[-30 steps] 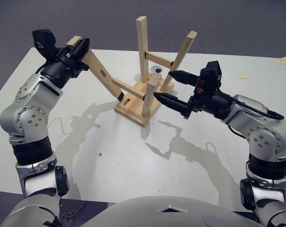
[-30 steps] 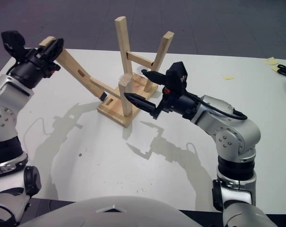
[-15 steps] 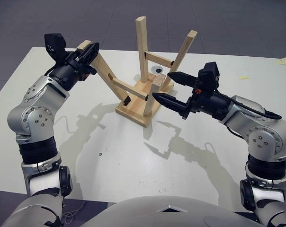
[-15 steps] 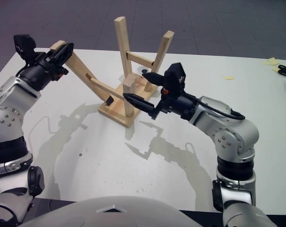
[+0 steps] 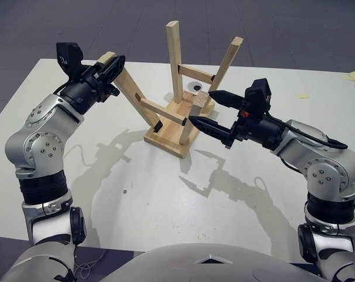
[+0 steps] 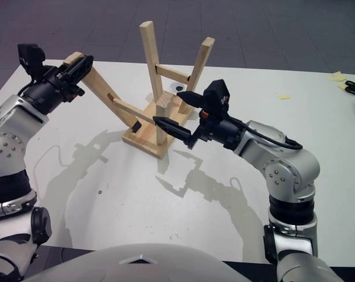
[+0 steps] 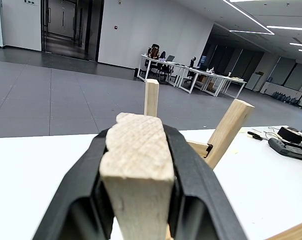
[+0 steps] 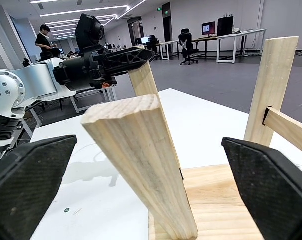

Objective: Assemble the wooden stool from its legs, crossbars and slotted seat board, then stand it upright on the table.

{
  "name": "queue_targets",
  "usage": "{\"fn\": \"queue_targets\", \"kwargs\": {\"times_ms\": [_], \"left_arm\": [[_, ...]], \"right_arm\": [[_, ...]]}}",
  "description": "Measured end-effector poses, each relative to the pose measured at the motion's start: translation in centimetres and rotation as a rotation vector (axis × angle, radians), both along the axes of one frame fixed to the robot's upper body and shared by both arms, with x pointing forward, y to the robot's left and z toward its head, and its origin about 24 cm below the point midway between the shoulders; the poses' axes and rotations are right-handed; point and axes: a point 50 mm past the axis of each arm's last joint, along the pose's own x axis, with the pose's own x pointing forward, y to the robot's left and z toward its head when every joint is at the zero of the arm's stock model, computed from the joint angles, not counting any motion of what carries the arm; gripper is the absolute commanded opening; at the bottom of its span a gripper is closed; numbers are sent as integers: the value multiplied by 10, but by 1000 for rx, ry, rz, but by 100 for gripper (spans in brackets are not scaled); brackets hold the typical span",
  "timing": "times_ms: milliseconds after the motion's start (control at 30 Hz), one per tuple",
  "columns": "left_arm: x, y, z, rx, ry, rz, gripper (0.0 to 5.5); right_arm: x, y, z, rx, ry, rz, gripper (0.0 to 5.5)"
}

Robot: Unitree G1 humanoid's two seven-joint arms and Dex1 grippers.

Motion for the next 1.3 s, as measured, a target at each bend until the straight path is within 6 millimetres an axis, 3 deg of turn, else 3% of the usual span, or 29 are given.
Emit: {"fn": "queue_targets", "kwargs": {"times_ms": [67,700,1300], "left_arm": [[0,0,1,17,-3,-4,105],[-3,-4,7,49,31,-4,105],[-1,-1,9,-14,95,51,105]], "right_arm": [[0,-1,-1,-4,2,-3,540],[-1,1,-4,-6,1,0,231],[-3,3,-6,-6,-28,-11,226]]}}
